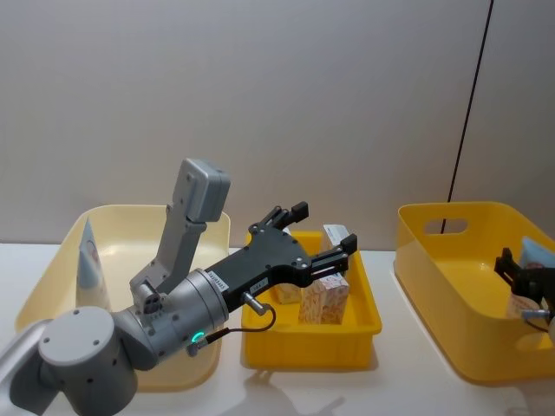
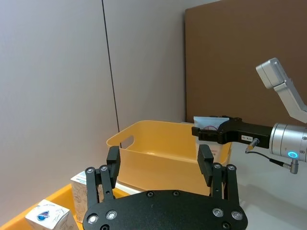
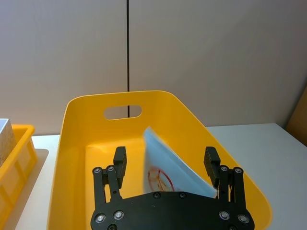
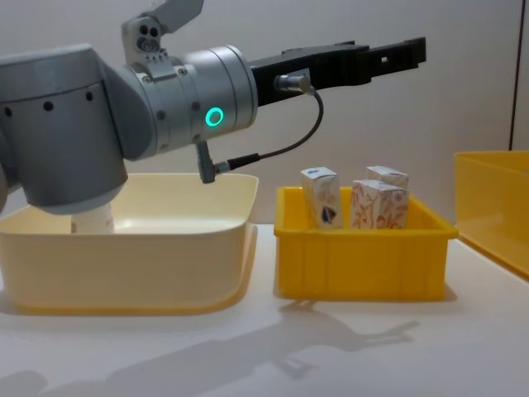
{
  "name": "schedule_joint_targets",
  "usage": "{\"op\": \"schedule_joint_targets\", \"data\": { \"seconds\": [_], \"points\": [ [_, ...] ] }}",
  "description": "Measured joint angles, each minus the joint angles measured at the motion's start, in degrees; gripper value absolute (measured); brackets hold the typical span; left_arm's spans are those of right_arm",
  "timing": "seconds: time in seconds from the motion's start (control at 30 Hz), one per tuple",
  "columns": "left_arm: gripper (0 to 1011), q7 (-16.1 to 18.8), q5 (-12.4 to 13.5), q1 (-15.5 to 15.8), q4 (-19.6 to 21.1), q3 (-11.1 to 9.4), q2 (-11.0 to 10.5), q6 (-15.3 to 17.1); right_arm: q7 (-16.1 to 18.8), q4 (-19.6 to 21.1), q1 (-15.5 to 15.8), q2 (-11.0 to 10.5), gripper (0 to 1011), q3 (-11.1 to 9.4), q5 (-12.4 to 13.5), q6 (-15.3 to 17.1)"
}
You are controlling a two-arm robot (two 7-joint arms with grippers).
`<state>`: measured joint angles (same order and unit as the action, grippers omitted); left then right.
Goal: Bimanual collaborative sorting of washing and personal care products
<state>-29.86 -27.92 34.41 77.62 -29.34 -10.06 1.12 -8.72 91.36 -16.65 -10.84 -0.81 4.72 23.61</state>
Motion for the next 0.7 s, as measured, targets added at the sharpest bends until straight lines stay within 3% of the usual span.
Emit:
{"op": "schedule_joint_targets", "data": {
  "seconds": [0.7],
  "points": [
    [1004,0.0,0.0,0.0,0.0,0.0,0.0,0.0,0.0,-0.1,0.0,0.2,1001,0.0,-0.2,-0.6]
  ]
}}
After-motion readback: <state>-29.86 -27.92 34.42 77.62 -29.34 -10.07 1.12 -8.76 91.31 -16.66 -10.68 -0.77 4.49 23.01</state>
